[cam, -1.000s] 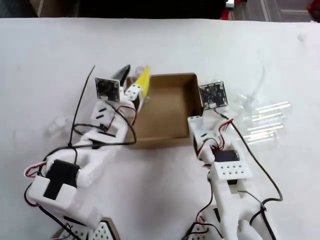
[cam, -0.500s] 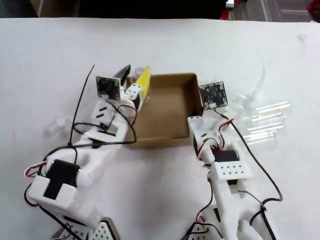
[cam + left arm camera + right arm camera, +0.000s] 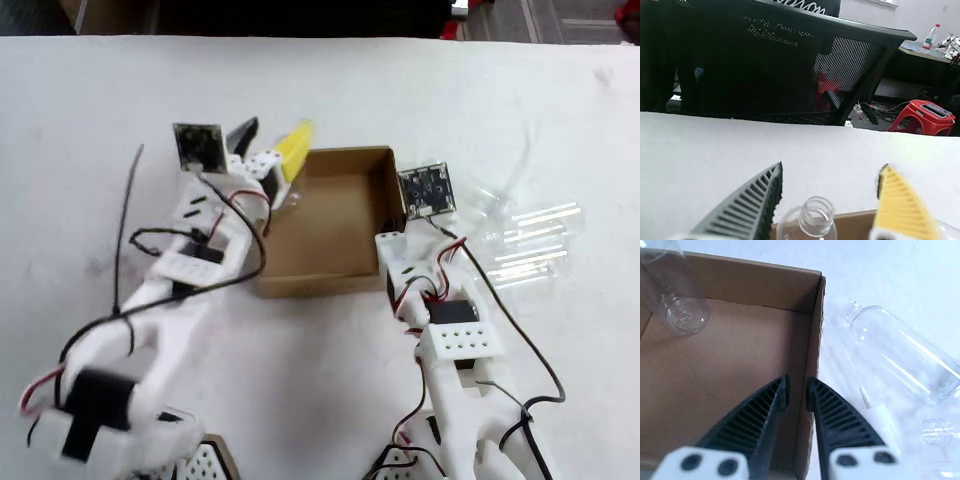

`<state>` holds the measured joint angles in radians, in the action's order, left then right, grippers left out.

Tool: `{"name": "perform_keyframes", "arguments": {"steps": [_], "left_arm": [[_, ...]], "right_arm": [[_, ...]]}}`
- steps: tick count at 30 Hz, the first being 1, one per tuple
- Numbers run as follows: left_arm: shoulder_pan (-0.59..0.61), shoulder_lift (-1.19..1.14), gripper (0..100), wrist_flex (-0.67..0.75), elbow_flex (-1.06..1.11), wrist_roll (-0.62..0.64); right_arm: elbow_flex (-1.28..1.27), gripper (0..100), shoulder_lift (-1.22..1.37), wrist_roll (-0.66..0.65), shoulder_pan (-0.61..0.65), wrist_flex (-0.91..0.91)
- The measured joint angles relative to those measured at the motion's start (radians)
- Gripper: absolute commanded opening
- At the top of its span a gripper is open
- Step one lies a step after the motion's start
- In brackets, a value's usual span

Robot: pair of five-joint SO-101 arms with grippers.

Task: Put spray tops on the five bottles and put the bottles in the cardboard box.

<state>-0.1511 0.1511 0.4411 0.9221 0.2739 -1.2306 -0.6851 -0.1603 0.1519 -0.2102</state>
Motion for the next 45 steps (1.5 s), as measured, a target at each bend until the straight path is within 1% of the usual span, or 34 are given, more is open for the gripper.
{"name": "perform_keyframes", "arguments": {"steps": [5, 8, 10, 13, 17, 21, 24, 26, 29, 31, 34, 36, 38, 43, 45], "left_arm": [[0.0, 0.183, 31, -0.276, -0.035, 0.044], [0.018, 0.278, 30, -0.442, -0.114, 0.077], [0.046, 0.338, 30, -0.585, -0.19, 0.087], [0.118, 0.408, 31, -0.852, -0.333, 0.087], [0.255, 0.43, 31, -1.238, -0.528, 0.084], [0.368, 0.417, 31, -1.583, -0.663, 0.002], [0.457, 0.393, 31, -1.771, -0.695, -0.058], [0.526, 0.365, 31, -1.835, -0.697, -0.074], [0.637, 0.305, 31, -1.889, -0.68, -0.098], [0.698, 0.255, 31, -1.916, -0.641, -0.157], [0.743, 0.164, 31, -1.976, -0.582, -0.247], [0.749, 0.097, 31, -2.018, -0.562, -0.253], [0.75, 0.035, 31, -2.059, -0.56, -0.215], [0.76, -0.112, 31, -2.117, -0.638, 0.008], [0.758, -0.167, 31, -2.143, -0.683, 0.048]], "right_arm": [[0.0, 13.1, 0.0, 0.0, 0.0, 0.0], [0.0, 13.1, 0.0, 0.0, 0.0, 0.0], [0.0, 13.1, 0.0, 0.0, 0.0, 0.0], [0.0, 13.2, 0.0, 0.0, 0.0, 0.0], [0.0, 13.2, 0.0, 0.0, 0.0, 0.0], [0.0, 13.2, 0.0, 0.0, 0.0, 0.0], [0.0, 13.2, 0.0, 0.0, 0.0, 0.0], [0.0, 13.2, 0.0, 0.0, 0.0, 0.0], [0.0, 13.2, 0.0, 0.0, 0.0, 0.0], [-0.006, 13.3, 0.0, 0.0, 0.0, 0.0], [-0.012, 13.3, 0.0, 0.0, 0.0, 0.0], [-0.012, 13.3, 0.0, 0.0, 0.0, 0.0], [-0.012, 13.3, 0.0, 0.0, -0.002, 0.0], [-0.012, 13.3, 0.0, 0.0, -0.002, 0.0], [-0.012, 13.3, 0.0, 0.0, -0.002, 0.0]]}}
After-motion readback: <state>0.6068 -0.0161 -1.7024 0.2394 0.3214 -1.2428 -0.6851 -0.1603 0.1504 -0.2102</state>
